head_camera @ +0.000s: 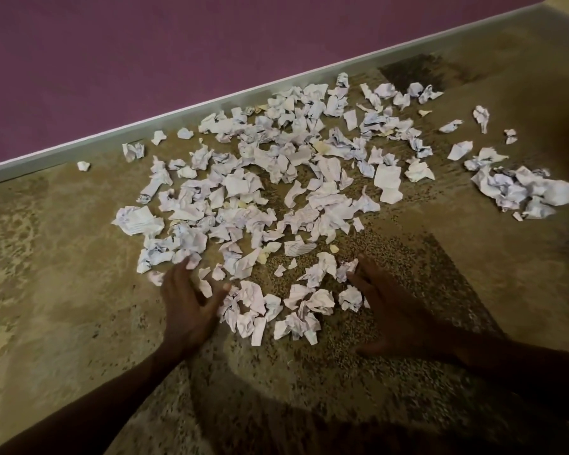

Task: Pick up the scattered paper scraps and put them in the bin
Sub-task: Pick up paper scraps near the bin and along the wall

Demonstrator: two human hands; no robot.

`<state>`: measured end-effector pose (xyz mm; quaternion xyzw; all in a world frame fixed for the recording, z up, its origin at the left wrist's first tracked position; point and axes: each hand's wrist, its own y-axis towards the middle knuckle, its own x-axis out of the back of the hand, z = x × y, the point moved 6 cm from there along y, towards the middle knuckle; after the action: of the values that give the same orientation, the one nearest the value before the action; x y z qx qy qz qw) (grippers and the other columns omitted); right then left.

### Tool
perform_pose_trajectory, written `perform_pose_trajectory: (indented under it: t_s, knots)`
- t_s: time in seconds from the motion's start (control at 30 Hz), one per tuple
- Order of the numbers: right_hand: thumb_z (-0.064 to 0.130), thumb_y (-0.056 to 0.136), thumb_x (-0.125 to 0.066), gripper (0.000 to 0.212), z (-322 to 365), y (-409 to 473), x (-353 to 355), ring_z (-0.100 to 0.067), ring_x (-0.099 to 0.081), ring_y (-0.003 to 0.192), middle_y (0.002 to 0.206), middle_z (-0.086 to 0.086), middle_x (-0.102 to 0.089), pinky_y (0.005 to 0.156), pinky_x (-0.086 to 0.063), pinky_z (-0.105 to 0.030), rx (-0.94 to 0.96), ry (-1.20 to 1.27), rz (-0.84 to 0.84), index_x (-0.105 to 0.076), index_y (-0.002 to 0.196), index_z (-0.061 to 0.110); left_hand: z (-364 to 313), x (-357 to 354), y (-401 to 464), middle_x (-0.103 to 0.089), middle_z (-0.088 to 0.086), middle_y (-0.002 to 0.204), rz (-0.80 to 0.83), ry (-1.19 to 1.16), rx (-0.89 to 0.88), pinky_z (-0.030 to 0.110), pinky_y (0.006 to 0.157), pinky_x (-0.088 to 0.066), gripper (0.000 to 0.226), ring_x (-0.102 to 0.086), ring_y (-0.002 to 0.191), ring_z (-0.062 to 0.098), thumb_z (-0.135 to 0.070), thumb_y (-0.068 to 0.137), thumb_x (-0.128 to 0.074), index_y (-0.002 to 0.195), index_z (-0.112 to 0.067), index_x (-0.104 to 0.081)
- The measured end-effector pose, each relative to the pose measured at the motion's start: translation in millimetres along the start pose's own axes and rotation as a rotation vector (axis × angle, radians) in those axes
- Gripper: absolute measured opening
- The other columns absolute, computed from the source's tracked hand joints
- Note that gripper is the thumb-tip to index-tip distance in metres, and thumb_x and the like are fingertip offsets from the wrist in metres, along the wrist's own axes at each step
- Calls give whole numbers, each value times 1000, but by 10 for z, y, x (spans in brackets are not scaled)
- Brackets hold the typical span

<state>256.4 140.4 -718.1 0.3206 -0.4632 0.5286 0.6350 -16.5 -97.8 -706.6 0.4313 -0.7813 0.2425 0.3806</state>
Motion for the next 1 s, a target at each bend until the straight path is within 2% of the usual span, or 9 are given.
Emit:
perform_pose_trajectory:
  t_s: [0.17, 0.33, 0.47, 0.63, 0.67, 0.73, 0.83, 0.93, 1.0]
  knots:
    - [91, 59, -56, 131, 63, 267, 26, -24, 8, 149, 162, -8, 15, 117, -15, -46, -24, 40, -22, -6, 156, 18, -425, -360, -224, -14, -5, 155, 207, -69, -199, 54, 111, -30, 106, -18, 142, 20, -88, 62, -53, 148, -36, -19]
    - [83, 54, -70, 135, 195, 572, 53, -18, 17, 148, 160, 1, 24, 117, -10, -44, 5, 195, 23, 2, 154, 27, -683, -539, -434, -6, 0, 158, 288, -29, -410, 59, 110, -31, 127, -9, 147, 22, -86, 50, -67, 151, -29, -15]
    - [79, 53, -74, 136, 380, 769, 17, -15, 13, 148, 162, 3, 13, 118, -4, -41, 80, 231, 61, 1, 154, 28, -727, -606, -442, 4, 12, 161, 291, 157, -546, 66, 111, -22, 143, 3, 149, 33, -90, 43, -68, 153, -19, -11]
    - [80, 60, -68, 117, 601, 766, -17, -17, 1, 148, 162, -1, -6, 115, 6, -35, 205, 128, 86, -12, 153, 34, -759, -686, -355, 5, 20, 160, 294, 287, -601, 68, 109, -23, 142, 2, 148, 39, -92, 49, -61, 153, -8, -14]
    - [81, 63, -64, 111, 648, 752, -17, -19, -4, 147, 161, -3, -10, 115, 3, -35, 227, 107, 77, -16, 152, 35, -770, -696, -341, 5, 20, 160, 296, 287, -609, 68, 109, -23, 141, 3, 148, 39, -92, 51, -61, 153, -8, -12]
    - [81, 69, -58, 96, 731, 723, -53, -22, -17, 144, 156, -4, -23, 116, -12, -37, 276, 63, 52, -27, 148, 36, -782, -716, -313, 3, 19, 160, 304, 285, -631, 66, 110, -24, 139, 1, 148, 37, -92, 52, -60, 154, -11, -10]
    - [75, 78, -54, 73, 800, 668, -123, -22, -38, 133, 142, -3, -44, 108, -33, -40, 327, 9, -61, -47, 137, 32, -796, -736, -287, -13, 14, 159, 307, 285, -685, 60, 111, -27, 138, -14, 146, 35, -92, 50, -60, 153, -12, -16]
    - [65, 81, -59, 59, 791, 638, -203, -25, -49, 122, 130, -3, -55, 96, -40, -41, 343, -30, -147, -58, 127, 29, -811, -735, -269, -33, 7, 149, 317, 310, -711, 49, 111, -30, 138, -29, 137, 27, -95, 42, -60, 151, -16, -28]
    - [63, 77, -62, 59, 792, 644, -232, -27, -54, 114, 127, -4, -58, 89, -44, -40, 352, -73, -177, -58, 123, 27, -832, -720, -279, -39, 6, 140, 317, 307, -735, 43, 107, -34, 125, -36, 130, 25, -95, 43, -60, 145, -23, -41]
